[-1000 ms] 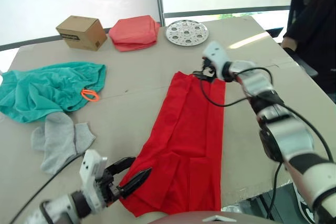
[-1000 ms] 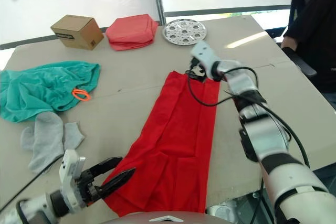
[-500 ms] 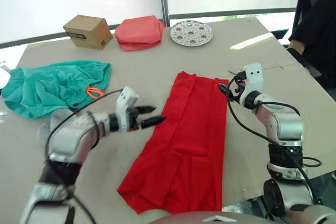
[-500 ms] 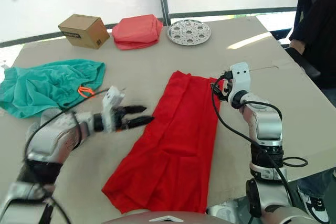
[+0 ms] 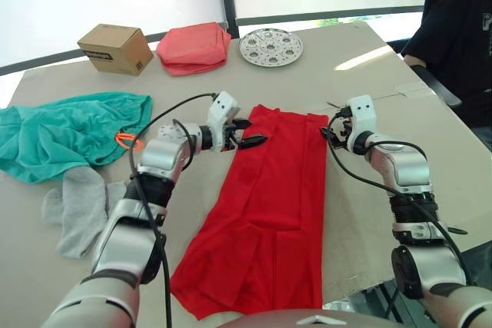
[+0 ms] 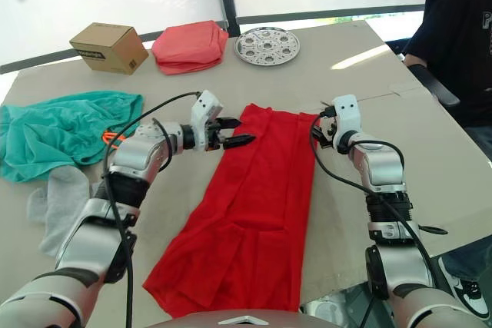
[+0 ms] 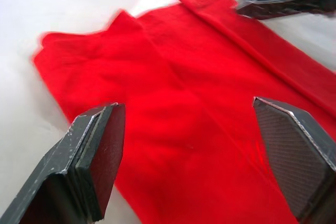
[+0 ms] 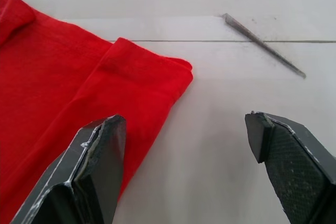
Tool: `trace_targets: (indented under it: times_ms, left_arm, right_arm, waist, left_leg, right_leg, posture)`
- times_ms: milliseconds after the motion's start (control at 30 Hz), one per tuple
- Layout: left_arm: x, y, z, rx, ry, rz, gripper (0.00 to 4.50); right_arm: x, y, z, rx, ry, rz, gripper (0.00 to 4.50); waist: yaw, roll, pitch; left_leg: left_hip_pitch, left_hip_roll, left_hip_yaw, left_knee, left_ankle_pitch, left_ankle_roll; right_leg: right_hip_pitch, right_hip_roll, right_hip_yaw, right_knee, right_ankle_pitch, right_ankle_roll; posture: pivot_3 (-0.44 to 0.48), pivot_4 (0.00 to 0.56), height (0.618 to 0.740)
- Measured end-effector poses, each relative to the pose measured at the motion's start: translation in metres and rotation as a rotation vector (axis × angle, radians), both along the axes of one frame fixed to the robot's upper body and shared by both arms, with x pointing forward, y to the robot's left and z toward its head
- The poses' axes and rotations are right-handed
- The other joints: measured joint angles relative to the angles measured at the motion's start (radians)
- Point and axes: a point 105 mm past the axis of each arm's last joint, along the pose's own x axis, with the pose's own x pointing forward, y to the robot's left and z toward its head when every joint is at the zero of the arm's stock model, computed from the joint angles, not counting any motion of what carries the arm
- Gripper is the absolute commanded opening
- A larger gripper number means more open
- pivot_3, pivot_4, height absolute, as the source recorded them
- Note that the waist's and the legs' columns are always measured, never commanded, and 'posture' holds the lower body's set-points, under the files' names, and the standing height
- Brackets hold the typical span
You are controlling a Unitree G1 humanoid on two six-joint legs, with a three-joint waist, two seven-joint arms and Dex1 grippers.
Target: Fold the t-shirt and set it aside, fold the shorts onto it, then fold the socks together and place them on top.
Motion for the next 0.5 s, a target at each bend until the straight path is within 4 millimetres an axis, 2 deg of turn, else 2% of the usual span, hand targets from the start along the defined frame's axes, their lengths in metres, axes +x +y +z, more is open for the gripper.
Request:
trace_targets:
  times_ms: [200, 300, 400, 433, 500]
  left_arm:
    - [-0.062, 0.036, 0.001, -0.089, 0.134, 0.004, 4.16]
    - [-0.103, 0.06, -0.014, -0.079, 0.253, 0.042, 4.16]
    - [-0.137, 0.076, -0.026, -0.068, 0.362, 0.072, 4.16]
    - [-0.153, 0.082, -0.029, -0.06, 0.404, 0.08, 4.16]
    - [-0.169, 0.087, -0.033, -0.037, 0.448, 0.087, 4.16]
  right_arm:
    - [0.01, 0.003, 0.002, -0.002, -0.003, 0.039, 3.83]
    - [0.014, 0.006, -0.002, 0.002, 0.013, 0.056, 3.83]
    - [0.019, 0.013, -0.003, 0.004, 0.014, 0.08, 3.83]
    - [0.021, 0.02, -0.002, 0.013, 0.013, 0.102, 3.83]
    - [0.023, 0.023, -0.002, 0.018, 0.012, 0.111, 3.83]
  waist:
    - [-0.006, 0.0, 0.0]
    - [-0.01, 0.001, 0.0]
    - [-0.006, 0.002, 0.001]
    - [-0.007, 0.001, 0.001]
    - [-0.001, 0.002, 0.002]
  left_leg:
    - [0.0, 0.0, -0.001, 0.0, 0.0, 0.0]
    - [0.001, 0.0, 0.0, 0.0, 0.0, 0.001]
    - [0.001, 0.0, -0.001, 0.0, -0.001, 0.001]
    - [0.001, 0.0, 0.0, -0.001, -0.001, 0.002]
    - [0.001, 0.0, -0.001, -0.001, -0.003, 0.004]
  right_leg:
    - [0.0, 0.0, 0.0, 0.0, 0.0, 0.0]
    - [0.0, 0.0, 0.0, -0.001, 0.0, -0.001]
    - [0.0, 0.0, 0.0, -0.001, -0.001, -0.001]
    - [0.001, 0.0, 0.0, -0.002, -0.002, -0.004]
    - [0.001, 0.0, 0.0, -0.002, -0.003, -0.004]
  posture:
    - [0.0, 0.15, 0.74]
    - [0.0, 0.15, 0.74]
    - [0.0, 0.15, 0.74]
    - [0.0, 0.15, 0.74]
    - [0.0, 0.15, 0.74]
